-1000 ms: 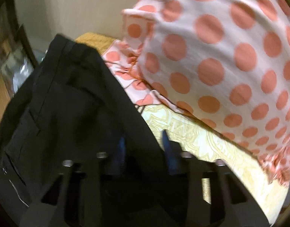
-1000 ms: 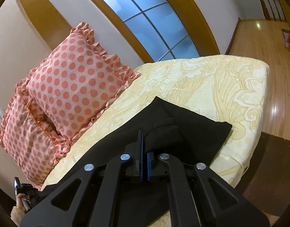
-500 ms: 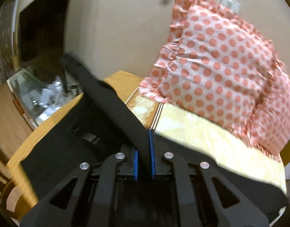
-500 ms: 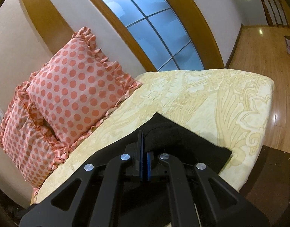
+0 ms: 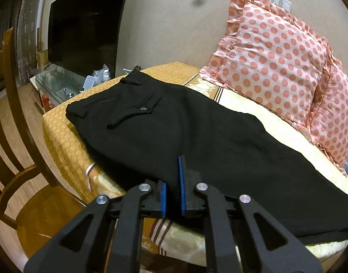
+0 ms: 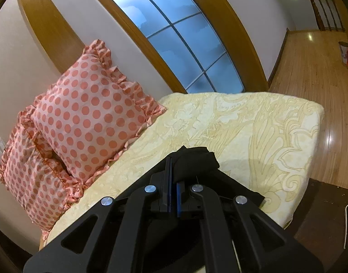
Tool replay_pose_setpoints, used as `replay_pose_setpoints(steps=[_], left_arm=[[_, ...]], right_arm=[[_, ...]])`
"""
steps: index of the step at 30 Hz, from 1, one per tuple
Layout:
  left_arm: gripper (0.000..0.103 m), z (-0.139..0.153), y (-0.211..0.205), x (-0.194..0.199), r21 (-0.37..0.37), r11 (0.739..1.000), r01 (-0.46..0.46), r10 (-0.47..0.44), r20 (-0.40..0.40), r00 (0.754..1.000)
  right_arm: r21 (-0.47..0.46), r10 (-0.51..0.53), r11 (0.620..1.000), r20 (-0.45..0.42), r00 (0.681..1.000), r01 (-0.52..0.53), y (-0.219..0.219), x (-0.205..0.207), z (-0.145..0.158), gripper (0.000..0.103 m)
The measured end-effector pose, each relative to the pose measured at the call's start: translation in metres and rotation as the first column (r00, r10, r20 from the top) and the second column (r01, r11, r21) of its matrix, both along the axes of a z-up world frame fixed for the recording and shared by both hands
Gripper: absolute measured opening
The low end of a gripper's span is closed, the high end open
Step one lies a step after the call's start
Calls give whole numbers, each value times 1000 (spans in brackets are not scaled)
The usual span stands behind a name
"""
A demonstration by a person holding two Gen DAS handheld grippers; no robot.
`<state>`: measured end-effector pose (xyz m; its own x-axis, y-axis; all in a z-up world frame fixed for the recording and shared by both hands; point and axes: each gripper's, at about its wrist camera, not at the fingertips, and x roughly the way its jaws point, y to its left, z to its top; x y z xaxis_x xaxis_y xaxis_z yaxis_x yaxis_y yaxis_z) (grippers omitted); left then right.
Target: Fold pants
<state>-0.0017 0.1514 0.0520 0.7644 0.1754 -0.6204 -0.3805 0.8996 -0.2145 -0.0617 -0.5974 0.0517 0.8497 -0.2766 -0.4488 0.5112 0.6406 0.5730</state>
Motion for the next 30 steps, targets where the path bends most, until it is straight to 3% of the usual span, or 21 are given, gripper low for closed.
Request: replay_pose_setpoints(steps=[3, 5, 13, 22, 27, 30], left_arm=[[9, -9, -2, 2, 37, 999, 3, -2, -22, 1000], [9, -18, 0, 3, 26, 1000, 4, -2, -46, 999], [10, -20, 5, 2, -4, 1000, 17, -17, -36, 999], [10, -26, 3, 4, 48, 997, 59, -57, -54, 997], [10, -22, 16, 0, -37, 997, 70, -70, -10, 997], [9, -12, 17, -2, -10, 997, 70, -70, 16, 997]], right_arm=[[-18, -12, 1000, -65, 998, 11, -1, 2, -6, 3], [21, -17, 1000, -92, 996, 19, -5, 0, -18, 3], [102, -24, 994, -122, 992, 37, -12, -12, -50, 3], [59, -24, 998, -159, 987, 34, -7, -13, -53, 3], [18, -25, 999, -137, 990, 28, -7, -10, -44, 3], [-44, -25, 999, -124, 992, 20, -1, -15, -31, 3]])
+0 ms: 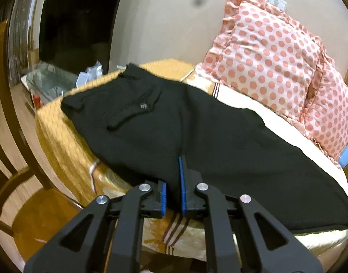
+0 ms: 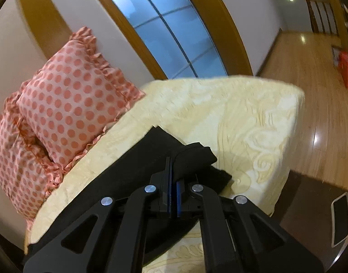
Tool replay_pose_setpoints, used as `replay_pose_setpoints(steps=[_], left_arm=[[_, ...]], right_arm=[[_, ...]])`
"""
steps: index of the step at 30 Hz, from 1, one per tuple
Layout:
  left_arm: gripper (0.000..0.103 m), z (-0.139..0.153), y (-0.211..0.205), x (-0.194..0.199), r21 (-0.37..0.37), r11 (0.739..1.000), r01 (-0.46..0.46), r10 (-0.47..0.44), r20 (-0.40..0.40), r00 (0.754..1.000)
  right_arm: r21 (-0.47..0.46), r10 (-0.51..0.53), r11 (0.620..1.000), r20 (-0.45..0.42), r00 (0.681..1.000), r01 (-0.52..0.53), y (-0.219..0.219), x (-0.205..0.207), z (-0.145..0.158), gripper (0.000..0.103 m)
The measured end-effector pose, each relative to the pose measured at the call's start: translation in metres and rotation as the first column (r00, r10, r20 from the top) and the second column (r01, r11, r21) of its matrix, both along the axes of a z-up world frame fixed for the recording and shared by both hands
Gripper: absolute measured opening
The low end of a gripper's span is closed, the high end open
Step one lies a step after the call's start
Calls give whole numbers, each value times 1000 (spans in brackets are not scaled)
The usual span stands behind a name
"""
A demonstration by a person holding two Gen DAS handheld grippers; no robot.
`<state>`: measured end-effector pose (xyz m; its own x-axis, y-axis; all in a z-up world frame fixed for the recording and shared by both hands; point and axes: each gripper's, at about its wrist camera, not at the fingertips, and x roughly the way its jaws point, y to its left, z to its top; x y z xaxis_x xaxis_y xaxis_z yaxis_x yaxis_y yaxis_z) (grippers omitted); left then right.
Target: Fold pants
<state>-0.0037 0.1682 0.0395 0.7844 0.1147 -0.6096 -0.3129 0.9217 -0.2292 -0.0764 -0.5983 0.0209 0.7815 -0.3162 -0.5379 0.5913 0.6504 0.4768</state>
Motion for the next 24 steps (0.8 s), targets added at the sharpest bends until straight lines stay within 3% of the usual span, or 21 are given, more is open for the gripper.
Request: replay_pose_setpoints(steps=[5, 8, 11, 12, 13, 15, 17, 20, 24], left_arm=[[10, -10, 0, 3, -7, 1000, -1, 1, -32, 999], [15, -13, -11, 1, 85, 996, 11, -8, -38, 999], [35, -10, -20, -4, 149, 988, 38, -35, -27, 999], [48, -8, -25, -7, 177, 983, 55, -52, -18, 998], [61, -7, -30, -10, 201, 977, 72, -71, -11, 997], [68, -5, -42, -19, 254, 960, 115, -122, 11, 992], [73, -3, -51, -27, 271, 948, 168, -180, 20, 984], [74, 4, -63, -34, 225, 938, 265, -281, 44, 959], [75, 19, -86, -36, 180, 902, 391, -413, 107, 904]], right_arm=[[32, -7, 999, -52, 999, 9, -4, 2, -16, 3], [50, -17, 999, -77, 997, 21, -5, -1, -22, 8], [62, -24, 998, -80, 997, 29, -7, -7, -18, 14], [53, -30, 998, -84, 996, 35, -7, -9, -16, 27], [39, -53, 998, -95, 994, 57, -7, -13, -14, 56], [10, -104, 994, -75, 992, 105, -10, -25, -8, 74], [5, -125, 992, -60, 990, 126, -14, -32, -6, 73], [68, -101, 992, -35, 994, 103, -24, -34, -10, 62], [145, -59, 987, -28, 998, 63, -26, -26, -23, 55]])
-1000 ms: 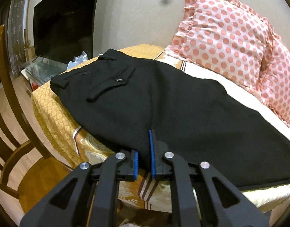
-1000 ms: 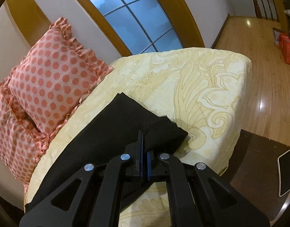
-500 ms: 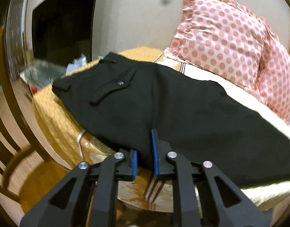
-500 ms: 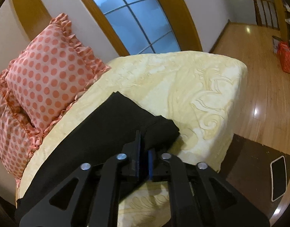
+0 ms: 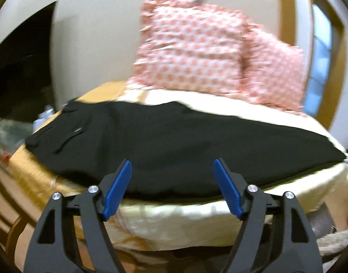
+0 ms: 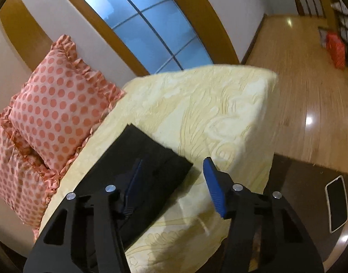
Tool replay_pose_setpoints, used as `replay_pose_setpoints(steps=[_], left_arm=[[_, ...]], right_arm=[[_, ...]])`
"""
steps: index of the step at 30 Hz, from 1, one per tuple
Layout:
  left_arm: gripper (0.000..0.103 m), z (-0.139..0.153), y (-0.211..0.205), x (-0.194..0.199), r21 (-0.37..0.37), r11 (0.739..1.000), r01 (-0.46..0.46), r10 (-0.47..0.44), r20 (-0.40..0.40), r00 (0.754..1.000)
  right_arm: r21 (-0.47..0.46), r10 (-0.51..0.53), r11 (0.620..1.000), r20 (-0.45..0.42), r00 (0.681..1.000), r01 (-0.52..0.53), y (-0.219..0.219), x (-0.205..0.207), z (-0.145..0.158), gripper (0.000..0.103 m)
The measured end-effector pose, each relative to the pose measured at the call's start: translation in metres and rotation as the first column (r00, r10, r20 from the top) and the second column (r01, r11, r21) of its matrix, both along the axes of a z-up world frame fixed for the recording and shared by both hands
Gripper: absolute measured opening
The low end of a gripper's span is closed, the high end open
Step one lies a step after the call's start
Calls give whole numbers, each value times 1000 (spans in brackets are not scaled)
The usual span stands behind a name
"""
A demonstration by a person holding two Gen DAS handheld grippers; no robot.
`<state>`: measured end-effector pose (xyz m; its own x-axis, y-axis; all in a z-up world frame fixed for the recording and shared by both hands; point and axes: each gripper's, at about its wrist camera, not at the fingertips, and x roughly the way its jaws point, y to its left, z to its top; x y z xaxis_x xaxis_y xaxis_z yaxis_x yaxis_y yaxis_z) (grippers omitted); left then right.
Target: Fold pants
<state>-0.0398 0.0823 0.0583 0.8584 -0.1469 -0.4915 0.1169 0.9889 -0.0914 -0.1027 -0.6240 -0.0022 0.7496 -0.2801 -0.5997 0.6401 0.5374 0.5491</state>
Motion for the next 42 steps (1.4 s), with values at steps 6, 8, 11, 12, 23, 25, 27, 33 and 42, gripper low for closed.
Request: replay_pose_setpoints(steps=[6, 8, 11, 12, 23, 25, 27, 33, 42], left_arm=[[85, 18, -30, 14, 15, 998, 57, -58, 48, 997], [91, 21, -33, 22, 7, 999, 45, -45, 62, 997], [91, 18, -35, 39, 14, 1000, 0, -1, 64, 998], [91, 14, -34, 46, 10, 1000, -17, 17, 46, 999], [95, -16, -24, 61, 26, 993, -112, 113, -29, 993], [95, -20, -23, 63, 31, 993, -114, 115, -46, 992], [96, -28, -21, 67, 27, 994, -110, 112, -90, 990], [100, -48, -25, 71, 68, 993, -100, 108, -134, 985], [101, -47, -26, 71, 51, 992, -114, 119, -117, 986]], right_arm=[[-26, 49, 998, -5, 999, -49, 13, 10, -1, 53], [-29, 85, 996, 2, 996, -85, 22, 15, -2, 52], [4, 131, 991, 49, 990, -131, 31, 17, -6, 47], [29, 166, 985, 82, 983, -169, 34, 18, -9, 39], [45, 58, 997, 145, 988, -65, 16, 19, -22, 9], [19, 86, 996, 181, 980, -91, 19, 18, -16, 5], [-33, 109, 994, 186, 977, -104, 26, 20, -2, 5], [-203, 325, 939, 266, 907, -277, 78, 50, 65, 5], [-331, 802, 597, 267, 534, -731, 264, 131, 114, 5]])
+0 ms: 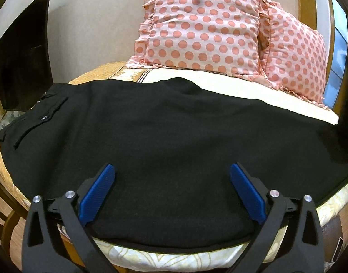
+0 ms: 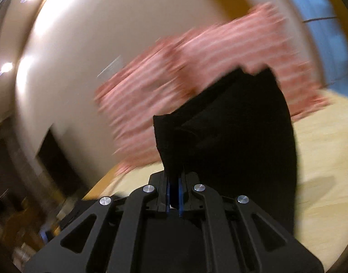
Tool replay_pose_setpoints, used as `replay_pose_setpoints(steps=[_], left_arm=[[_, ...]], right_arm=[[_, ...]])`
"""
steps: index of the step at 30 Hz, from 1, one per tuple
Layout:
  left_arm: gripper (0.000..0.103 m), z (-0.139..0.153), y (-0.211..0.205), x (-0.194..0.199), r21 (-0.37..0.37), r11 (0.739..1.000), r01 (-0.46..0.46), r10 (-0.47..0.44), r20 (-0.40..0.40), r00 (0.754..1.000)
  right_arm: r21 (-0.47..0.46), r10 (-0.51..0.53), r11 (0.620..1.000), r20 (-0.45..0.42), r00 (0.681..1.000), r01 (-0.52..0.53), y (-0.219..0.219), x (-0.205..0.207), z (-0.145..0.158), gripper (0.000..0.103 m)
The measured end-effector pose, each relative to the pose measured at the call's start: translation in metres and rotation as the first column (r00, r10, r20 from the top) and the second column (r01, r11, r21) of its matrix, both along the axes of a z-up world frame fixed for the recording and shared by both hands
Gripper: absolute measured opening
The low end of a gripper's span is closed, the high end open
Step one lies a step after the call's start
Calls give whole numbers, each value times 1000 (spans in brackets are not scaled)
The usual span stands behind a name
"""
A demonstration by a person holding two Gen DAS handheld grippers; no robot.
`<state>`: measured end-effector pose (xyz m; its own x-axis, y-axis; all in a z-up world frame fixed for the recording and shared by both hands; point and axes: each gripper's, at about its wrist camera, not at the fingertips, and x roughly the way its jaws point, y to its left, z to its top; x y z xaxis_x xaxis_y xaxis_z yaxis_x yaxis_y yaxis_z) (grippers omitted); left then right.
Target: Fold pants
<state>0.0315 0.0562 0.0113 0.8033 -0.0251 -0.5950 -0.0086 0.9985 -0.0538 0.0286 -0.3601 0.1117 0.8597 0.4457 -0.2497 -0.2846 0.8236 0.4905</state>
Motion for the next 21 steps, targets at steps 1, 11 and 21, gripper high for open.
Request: replay_pose_setpoints(steps=[1, 11, 21], left_arm=[[101, 0, 0, 0, -1, 1000, -1, 1, 1, 1000], [101, 4, 6, 1, -61, 998, 5, -4, 5, 1000], [101, 40, 37, -15, -230, 973, -4, 29, 105, 994]], right_arm=[[-4, 74, 997, -25, 997, -74, 23, 8, -6, 5], [-49, 296, 942, -352, 888, -333, 132, 39, -96, 5], [-207, 348, 888, -280, 895, -410, 169, 11, -83, 5]])
